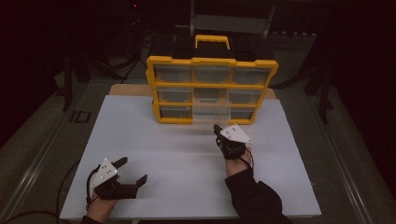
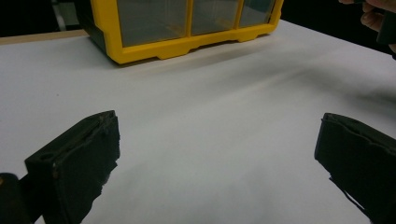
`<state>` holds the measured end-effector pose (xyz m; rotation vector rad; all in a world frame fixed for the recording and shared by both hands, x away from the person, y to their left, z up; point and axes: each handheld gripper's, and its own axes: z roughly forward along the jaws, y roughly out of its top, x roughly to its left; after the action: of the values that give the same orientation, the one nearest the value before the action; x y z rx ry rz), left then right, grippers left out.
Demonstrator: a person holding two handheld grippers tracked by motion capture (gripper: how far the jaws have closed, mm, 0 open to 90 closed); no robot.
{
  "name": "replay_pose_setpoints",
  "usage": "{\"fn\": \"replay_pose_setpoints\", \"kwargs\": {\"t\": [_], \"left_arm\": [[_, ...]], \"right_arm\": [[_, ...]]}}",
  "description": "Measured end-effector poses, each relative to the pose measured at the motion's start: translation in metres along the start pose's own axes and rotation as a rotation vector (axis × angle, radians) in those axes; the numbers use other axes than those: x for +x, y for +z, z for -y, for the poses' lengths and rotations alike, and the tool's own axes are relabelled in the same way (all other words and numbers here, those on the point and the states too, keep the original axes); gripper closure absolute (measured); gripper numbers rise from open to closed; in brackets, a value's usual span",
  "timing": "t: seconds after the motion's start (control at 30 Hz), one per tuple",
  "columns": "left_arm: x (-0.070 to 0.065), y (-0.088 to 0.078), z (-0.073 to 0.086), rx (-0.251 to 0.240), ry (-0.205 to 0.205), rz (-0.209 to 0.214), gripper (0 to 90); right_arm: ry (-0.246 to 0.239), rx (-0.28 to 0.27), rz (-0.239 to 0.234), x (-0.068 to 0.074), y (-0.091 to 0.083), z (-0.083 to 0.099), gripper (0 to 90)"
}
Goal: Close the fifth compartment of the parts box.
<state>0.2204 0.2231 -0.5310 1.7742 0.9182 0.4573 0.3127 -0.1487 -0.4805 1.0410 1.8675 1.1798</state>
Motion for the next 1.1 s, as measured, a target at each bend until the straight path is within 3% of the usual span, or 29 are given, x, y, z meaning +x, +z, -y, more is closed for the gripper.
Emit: {"fn": "replay_pose_setpoints", "kwargs": {"t": [0.67,1.1], "left_arm": [[0.000,0.000,0.000,0.003,0.004,-0.001,0.0],[0.000,0.001,0.001,0.006,0.002,-0.003,0.0]], "right_arm": [[0.025,-0.006,0.008,-0.006,0.004,-0.006,89.8],[0.017,-0.002,0.014,-0.005,0.010,-0.010,89.7]]}}
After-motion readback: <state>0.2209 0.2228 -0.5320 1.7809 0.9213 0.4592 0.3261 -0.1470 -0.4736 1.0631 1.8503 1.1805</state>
